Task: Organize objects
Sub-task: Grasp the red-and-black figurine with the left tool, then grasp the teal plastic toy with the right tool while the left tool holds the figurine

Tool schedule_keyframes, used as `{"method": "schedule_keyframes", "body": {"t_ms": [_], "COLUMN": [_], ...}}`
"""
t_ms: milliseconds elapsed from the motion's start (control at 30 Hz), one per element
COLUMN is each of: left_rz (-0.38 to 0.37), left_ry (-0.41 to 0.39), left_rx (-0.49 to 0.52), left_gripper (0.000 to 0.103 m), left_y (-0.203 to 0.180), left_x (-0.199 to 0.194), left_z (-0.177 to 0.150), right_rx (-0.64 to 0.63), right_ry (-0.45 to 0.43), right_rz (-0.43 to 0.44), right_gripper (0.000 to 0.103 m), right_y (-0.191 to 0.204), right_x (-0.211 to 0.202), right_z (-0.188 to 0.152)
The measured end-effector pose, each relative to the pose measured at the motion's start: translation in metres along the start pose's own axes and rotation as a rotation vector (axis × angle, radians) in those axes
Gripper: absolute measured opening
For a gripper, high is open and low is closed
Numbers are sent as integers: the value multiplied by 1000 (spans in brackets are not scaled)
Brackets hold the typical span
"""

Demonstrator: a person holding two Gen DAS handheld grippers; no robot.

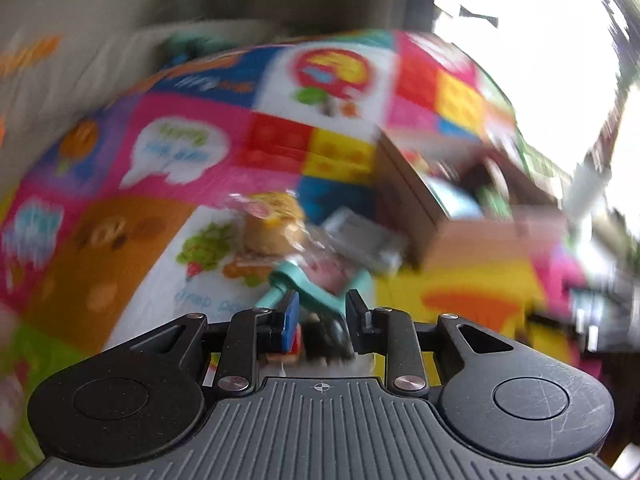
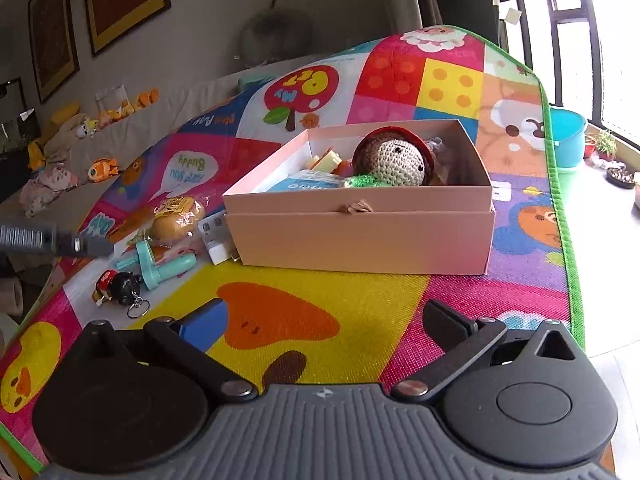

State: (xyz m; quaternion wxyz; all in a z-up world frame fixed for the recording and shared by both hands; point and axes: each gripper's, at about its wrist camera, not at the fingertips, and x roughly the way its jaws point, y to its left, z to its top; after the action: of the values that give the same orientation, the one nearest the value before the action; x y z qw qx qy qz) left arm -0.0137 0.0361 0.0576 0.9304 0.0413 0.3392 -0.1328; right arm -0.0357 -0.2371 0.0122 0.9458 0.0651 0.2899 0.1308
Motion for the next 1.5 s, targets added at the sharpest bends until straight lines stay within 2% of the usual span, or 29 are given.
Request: {"method": "schedule_keyframes", "body": {"t_ms": [100,167,233,333,433,500,600,700,833,900,1033,1100,1133,1200,1367,1500], "left_rz": [-8,29,69,31,-23,-50,-19,7,-61,-75,-115,-137,-128,-60,-32,-3], "left_ry": [8,-1,-5,-21,60,69,80,96,122,126,131,116,115,113,94,92], "left_rx": [209,352,450,480,513,578,600,552,316,237,175,176,181,155,-40,-27], "left_gripper": [33,33,33,33,35,45,46,48,45,44,43,43,43,44,45,46], "left_y": [-14,-20,-23,-16,-11,-14,-13,-5,21,26,16,2,-7,-19,-9,-16], "left_x": [1,3,7,8,17,18,25,41,55,54,38,24,20,16,20,20], "left_z": [-7,-12,-18,-19,-17,-19,-16,-11,0,-1,-11,-21,-26,-35,-35,-35], "right_rx": [-9,-8,-6,-6,-8,-8,-8,-7,-2,-2,-1,0,0,-2,-10,-21], "right_ry": [13,11,17,33,47,51,60,63,63,65,75,83,87,94,104,119], "right_rz": [1,1,2,8,13,14,17,16,18,20,23,23,23,22,17,14], "right_gripper": [103,103,103,103,103,103,103,103,103,103,103,103,103,103,103,103], "right_y": [2,1,1,1,1,1,1,2,1,1,1,1,1,1,2,2], "right_x": [2,2,2,5,6,7,8,8,8,7,9,10,11,12,14,15], "right_z": [0,0,0,0,1,0,0,0,0,-1,0,0,0,1,1,2]}}
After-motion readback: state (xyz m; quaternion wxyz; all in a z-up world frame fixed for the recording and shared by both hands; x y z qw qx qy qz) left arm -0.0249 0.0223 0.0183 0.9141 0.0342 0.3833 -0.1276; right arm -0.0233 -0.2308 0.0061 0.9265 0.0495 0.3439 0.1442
